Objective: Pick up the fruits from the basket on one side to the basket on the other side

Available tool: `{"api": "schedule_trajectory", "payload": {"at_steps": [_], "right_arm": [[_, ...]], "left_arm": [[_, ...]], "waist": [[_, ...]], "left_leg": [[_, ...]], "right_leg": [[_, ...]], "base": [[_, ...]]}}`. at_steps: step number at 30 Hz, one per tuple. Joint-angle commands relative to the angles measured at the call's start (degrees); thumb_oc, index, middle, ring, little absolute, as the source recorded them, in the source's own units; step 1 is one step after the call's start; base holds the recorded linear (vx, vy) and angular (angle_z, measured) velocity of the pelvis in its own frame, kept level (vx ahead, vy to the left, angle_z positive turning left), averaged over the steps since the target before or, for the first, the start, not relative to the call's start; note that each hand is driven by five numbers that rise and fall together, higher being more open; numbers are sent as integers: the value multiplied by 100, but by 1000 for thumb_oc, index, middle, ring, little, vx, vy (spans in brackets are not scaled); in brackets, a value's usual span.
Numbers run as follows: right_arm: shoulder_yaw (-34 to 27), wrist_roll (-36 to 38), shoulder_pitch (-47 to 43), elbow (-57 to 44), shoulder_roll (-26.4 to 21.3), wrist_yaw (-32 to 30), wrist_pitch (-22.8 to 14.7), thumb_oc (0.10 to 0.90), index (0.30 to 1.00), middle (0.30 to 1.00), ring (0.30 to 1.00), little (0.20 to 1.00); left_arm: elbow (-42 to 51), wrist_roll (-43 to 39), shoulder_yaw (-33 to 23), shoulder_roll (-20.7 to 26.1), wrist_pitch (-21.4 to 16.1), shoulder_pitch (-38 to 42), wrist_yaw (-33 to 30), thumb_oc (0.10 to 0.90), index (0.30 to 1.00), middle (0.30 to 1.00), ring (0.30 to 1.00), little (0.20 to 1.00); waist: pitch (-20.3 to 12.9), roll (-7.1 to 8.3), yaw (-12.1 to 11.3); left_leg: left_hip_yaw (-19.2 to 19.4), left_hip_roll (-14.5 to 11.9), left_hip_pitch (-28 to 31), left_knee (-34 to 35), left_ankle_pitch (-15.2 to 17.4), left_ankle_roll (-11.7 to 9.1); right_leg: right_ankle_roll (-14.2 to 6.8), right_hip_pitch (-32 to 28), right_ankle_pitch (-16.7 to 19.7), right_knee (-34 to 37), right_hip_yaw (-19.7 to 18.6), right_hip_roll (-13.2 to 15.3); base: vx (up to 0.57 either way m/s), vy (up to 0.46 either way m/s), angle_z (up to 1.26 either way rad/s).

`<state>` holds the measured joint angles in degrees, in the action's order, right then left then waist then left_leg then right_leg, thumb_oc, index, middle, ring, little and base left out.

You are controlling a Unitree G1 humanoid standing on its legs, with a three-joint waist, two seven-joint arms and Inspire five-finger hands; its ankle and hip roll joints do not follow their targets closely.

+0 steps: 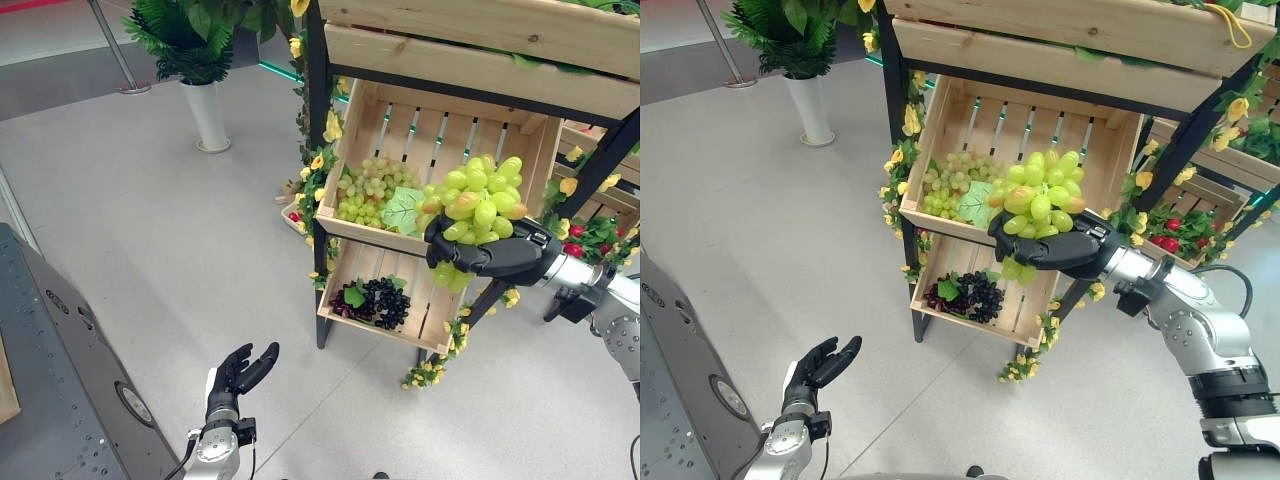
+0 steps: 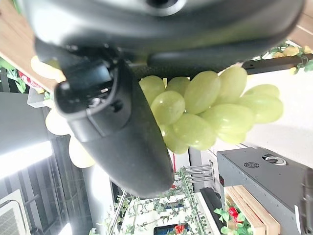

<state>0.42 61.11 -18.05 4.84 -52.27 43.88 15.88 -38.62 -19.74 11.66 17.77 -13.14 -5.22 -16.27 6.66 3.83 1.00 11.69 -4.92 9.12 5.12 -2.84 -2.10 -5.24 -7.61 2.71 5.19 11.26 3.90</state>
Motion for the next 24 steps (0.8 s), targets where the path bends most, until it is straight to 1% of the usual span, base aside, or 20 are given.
{"api": "schedule_trajectory", "payload": {"at_steps": [1,2,4,7,8,11,12,14,16,18,20,22,24], "right_arm": [[-240,17,-1345,621,-343,-404,-474,400,300,300,300,300],[-106,-188,-1497,804,-444,-573,-469,400,300,300,300,300],[-17,-323,-1599,944,-488,-650,-449,400,300,300,300,300],[243,-489,-1911,1287,-603,-932,-388,400,300,300,300,300],[354,-703,-2099,1534,-659,-1135,-360,400,300,300,300,300],[537,-994,-2333,1821,-727,-1355,-355,400,300,300,300,300],[706,-1165,-2524,2005,-789,-1576,-280,400,300,300,300,300],[910,-1111,-2758,2297,-849,-1661,-239,400,300,300,300,300],[1129,-1230,-3102,2680,-917,-1976,-224,400,300,300,300,300],[1301,-1134,-3360,2911,-939,-2146,-246,400,300,300,300,300],[1365,-1156,-3513,3032,-953,-2264,-220,400,300,300,300,300],[1550,-1359,-3908,3457,-1014,-2464,-178,400,300,300,300,300],[1612,-1486,-4026,3568,-1027,-2513,-108,400,300,300,300,300]], "left_arm": [[128,424,263,374,-411,509,-14,800,900,900,900,900],[129,465,306,374,-415,537,-64,800,900,900,900,900],[136,485,327,370,-415,560,-115,800,900,900,900,900],[106,460,353,380,-420,612,-184,800,900,900,900,900],[92,500,368,384,-414,640,-218,800,900,900,900,900],[83,563,370,392,-399,659,-235,800,900,900,900,900],[71,585,403,411,-395,661,-256,800,900,900,900,900],[62,574,425,423,-388,636,-259,800,900,900,900,900],[36,542,475,466,-360,634,-250,800,900,900,900,900],[7,541,491,491,-364,632,-225,800,900,900,900,900],[2,525,512,514,-360,628,-221,800,900,900,900,900],[-27,507,545,526,-353,641,-211,800,900,900,900,900],[-30,502,549,530,-376,631,-219,800,900,900,900,900]], "waist": [[-329,279,-128],[-332,286,-142],[-328,288,-143],[-329,295,-170],[-326,298,-199],[-318,295,-225],[-320,299,-256],[-320,301,-282],[-312,299,-334],[-312,299,-370],[-313,293,-391],[-316,282,-448],[-316,278,-462]], "left_leg": [[-21,233,212,-12,799,118],[-44,237,205,-12,792,118],[-48,241,196,-12,782,118],[-77,253,176,-12,758,117],[-86,252,168,-12,751,117],[-113,252,151,-12,742,115],[-145,259,132,-12,733,116],[-146,257,133,-12,724,116],[-174,265,125,-12,711,120],[-188,272,116,-12,705,124],[-206,279,110,-12,705,124],[-251,296,107,-12,715,132],[-262,299,105,-12,716,133]], "right_leg": [[152,-223,-364,-19,51,-28],[160,-231,-363,-19,78,-28],[165,-231,-356,-19,105,-26],[172,-230,-347,-19,137,-28],[176,-232,-347,-19,166,-27],[180,-232,-347,-19,195,-26],[185,-227,-343,-19,210,-29],[188,-235,-342,-19,224,-26],[191,-244,-341,-19,250,-25],[192,-245,-337,-19,263,-20],[192,-249,-340,-19,273,-20],[191,-264,-344,-19,288,-18],[191,-267,-345,-19,297,-16]], "base": [[-36,21,6],[-31,19,5],[-34,22,4],[-38,23,3],[0,0,0],[-29,10,0],[-45,11,1],[-38,10,2],[-44,13,6],[-35,14,14],[-23,15,11],[-23,23,4],[-18,16,4]]}}
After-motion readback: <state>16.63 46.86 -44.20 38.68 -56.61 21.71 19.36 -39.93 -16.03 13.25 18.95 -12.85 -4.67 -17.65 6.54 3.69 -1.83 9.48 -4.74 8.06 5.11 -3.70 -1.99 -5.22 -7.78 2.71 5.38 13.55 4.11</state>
